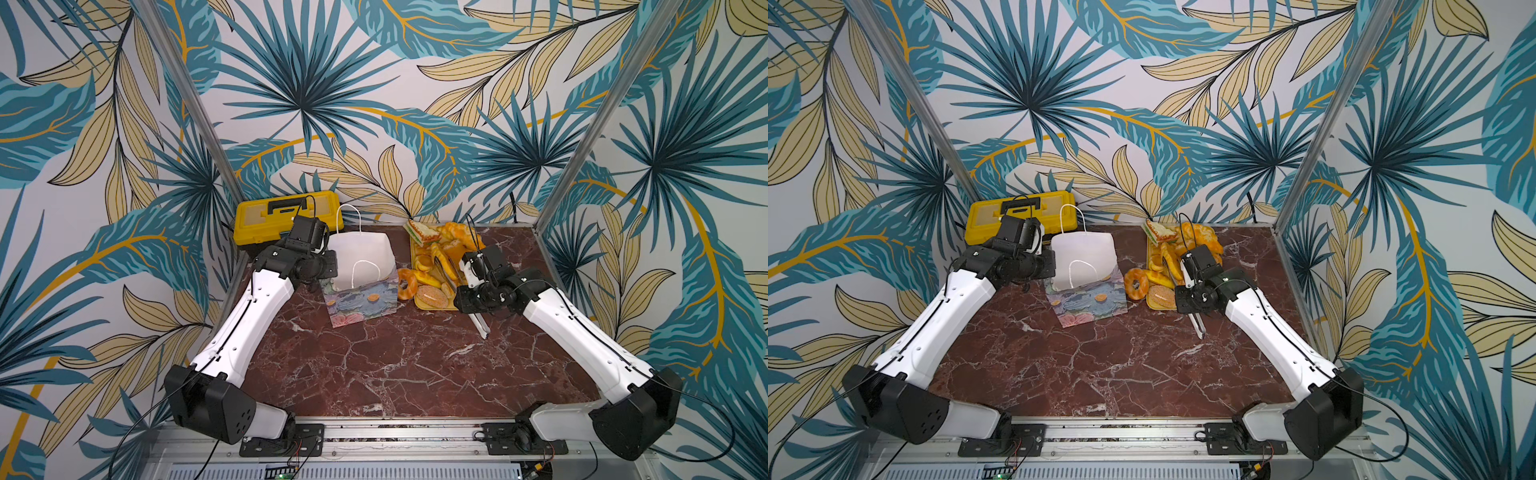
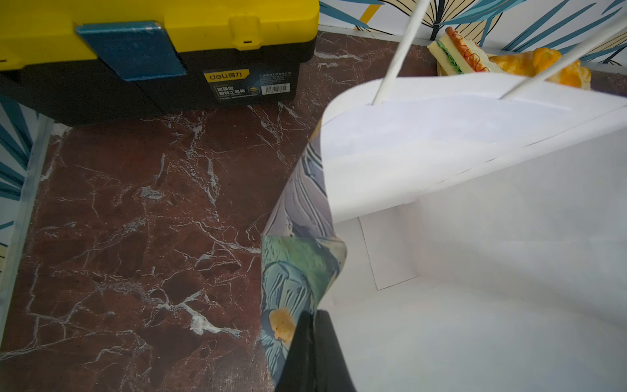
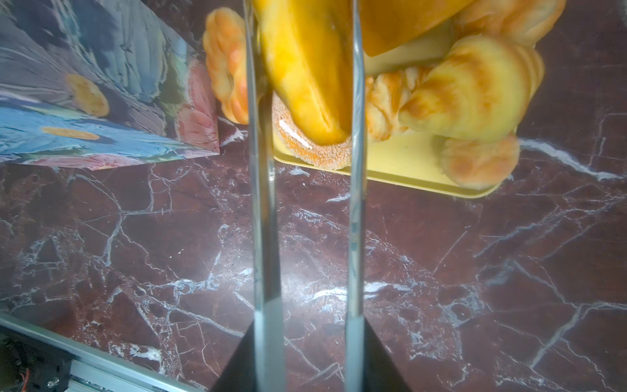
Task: Pack bread into a paper bag
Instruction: Pick up the fake bread from the plate.
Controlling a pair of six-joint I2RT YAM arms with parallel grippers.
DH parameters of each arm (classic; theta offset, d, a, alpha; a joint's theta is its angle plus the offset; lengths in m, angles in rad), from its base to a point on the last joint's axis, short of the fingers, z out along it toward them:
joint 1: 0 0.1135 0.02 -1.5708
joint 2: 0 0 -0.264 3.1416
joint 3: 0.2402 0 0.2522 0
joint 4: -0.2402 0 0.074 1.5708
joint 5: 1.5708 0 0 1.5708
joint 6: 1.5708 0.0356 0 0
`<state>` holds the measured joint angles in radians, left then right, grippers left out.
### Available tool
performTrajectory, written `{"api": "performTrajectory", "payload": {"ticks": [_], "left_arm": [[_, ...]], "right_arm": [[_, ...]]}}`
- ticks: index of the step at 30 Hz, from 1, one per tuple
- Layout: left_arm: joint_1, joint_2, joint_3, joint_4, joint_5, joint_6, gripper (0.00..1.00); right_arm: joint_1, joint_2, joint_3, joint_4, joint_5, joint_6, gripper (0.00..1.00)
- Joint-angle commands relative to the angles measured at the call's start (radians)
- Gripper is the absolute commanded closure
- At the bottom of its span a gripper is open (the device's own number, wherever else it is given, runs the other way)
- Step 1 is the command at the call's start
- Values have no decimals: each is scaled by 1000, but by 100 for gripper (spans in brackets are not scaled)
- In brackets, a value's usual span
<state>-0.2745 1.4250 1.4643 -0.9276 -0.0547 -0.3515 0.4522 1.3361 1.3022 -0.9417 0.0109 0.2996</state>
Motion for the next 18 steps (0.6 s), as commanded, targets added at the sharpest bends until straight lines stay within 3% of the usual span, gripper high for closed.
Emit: {"api": "performTrajectory", "payload": {"ticks": [1, 18], "left_arm": [[-3, -11, 1, -14, 10, 2, 97], [-2, -3, 33, -30, -7, 20, 95]], "right_arm": [[0, -25, 46, -28, -28, 13, 71], [21, -92, 336, -85, -352, -43, 67]]}}
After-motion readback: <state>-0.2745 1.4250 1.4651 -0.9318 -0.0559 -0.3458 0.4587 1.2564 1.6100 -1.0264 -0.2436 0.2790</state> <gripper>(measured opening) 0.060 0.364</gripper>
